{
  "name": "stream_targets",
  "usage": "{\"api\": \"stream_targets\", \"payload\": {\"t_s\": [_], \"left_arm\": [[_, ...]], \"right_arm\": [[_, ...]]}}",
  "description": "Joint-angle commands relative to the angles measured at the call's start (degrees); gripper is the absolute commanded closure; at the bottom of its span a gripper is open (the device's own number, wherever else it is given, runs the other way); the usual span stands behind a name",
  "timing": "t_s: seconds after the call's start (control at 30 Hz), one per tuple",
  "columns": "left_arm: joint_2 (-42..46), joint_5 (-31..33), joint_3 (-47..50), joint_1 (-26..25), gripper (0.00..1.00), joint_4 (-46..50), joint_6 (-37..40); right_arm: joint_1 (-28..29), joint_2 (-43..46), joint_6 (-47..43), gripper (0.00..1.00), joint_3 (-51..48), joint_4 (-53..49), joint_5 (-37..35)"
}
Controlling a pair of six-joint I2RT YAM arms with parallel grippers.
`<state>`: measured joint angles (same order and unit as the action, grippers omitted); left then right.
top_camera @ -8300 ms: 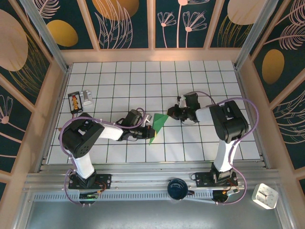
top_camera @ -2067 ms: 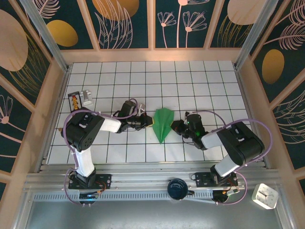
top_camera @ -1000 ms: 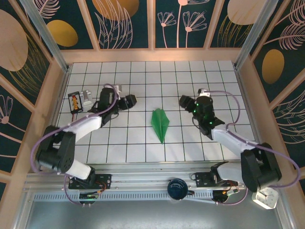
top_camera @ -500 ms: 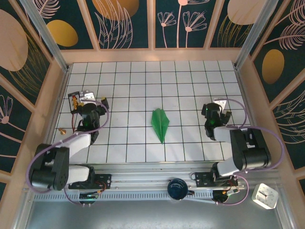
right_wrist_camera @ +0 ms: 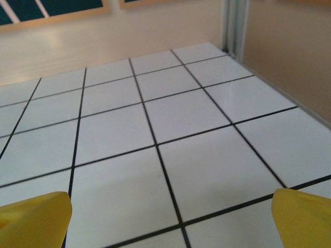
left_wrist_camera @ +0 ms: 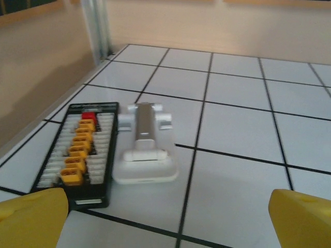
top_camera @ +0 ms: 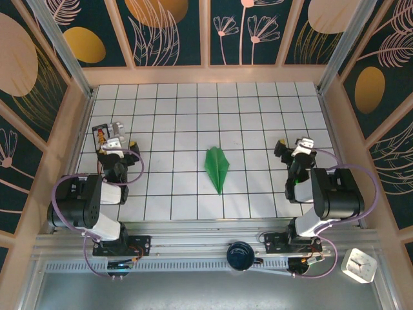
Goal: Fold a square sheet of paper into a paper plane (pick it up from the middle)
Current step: Reset both arms
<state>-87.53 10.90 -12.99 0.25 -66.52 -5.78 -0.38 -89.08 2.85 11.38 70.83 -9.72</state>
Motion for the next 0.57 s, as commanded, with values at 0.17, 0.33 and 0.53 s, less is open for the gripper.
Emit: {"api": "stream_targets", "payload": {"t_s": [0.17, 0.33, 0.53], "left_arm": [[0.1, -4.0, 0.2, 0.1, 0.01, -8.7, 0.4], [0.1, -4.4, 0.2, 0.1, 0.01, -8.5, 0.6], [0.1, -4.7, 0.1, 0.1, 0.01, -8.4, 0.7]], "right_arm": [[0.5, -0.9, -0.9, 0.01, -0.2, 8.5, 0.3], [0.6, -0.8, -1.0, 0.01, -0.2, 8.2, 0.1], [0.6, -0.8, -0.9, 0.01, -0.2, 8.3, 0.3]]}}
